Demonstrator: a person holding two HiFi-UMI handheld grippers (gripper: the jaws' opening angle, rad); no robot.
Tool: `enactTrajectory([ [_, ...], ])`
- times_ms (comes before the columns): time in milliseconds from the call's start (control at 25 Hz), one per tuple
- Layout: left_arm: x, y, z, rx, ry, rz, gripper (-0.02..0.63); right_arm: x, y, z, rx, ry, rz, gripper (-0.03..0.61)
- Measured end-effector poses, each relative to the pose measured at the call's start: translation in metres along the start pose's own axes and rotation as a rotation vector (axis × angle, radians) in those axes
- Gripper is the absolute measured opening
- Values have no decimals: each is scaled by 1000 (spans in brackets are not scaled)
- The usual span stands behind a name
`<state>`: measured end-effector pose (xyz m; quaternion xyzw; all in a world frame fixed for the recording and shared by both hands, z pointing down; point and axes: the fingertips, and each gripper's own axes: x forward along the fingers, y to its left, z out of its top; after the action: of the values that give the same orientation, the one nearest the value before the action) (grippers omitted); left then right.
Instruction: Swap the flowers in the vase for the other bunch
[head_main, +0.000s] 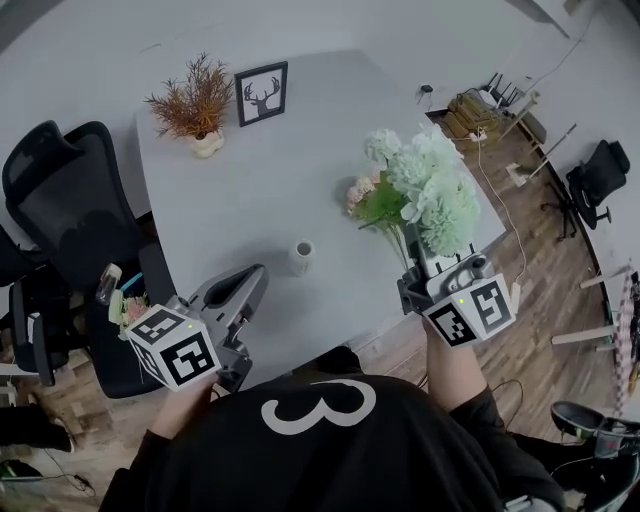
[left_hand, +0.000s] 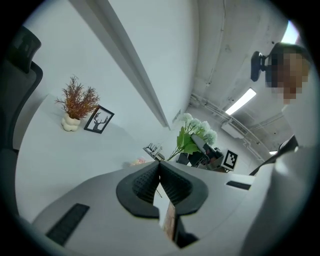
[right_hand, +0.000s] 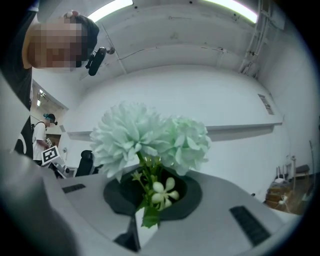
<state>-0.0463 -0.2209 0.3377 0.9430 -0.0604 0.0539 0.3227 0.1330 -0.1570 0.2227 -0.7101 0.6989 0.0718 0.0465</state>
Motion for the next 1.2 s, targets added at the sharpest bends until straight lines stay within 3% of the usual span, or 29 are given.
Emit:
enactTrajectory([
  [240,51,-17,-7,3,36,8,12,-22,-80,-10,6,76,-49,54],
  [560,117,-28,-11,-4,74,33,12,-36,-173,-45,110,171,-99,54],
  [800,166,-38,-19,-3,84,46,12,-42,-212,-76,149,294,8,52],
  [1200,218,-41,-43,-56,90,120,12,-51,-252,-173,304,559,174,52],
])
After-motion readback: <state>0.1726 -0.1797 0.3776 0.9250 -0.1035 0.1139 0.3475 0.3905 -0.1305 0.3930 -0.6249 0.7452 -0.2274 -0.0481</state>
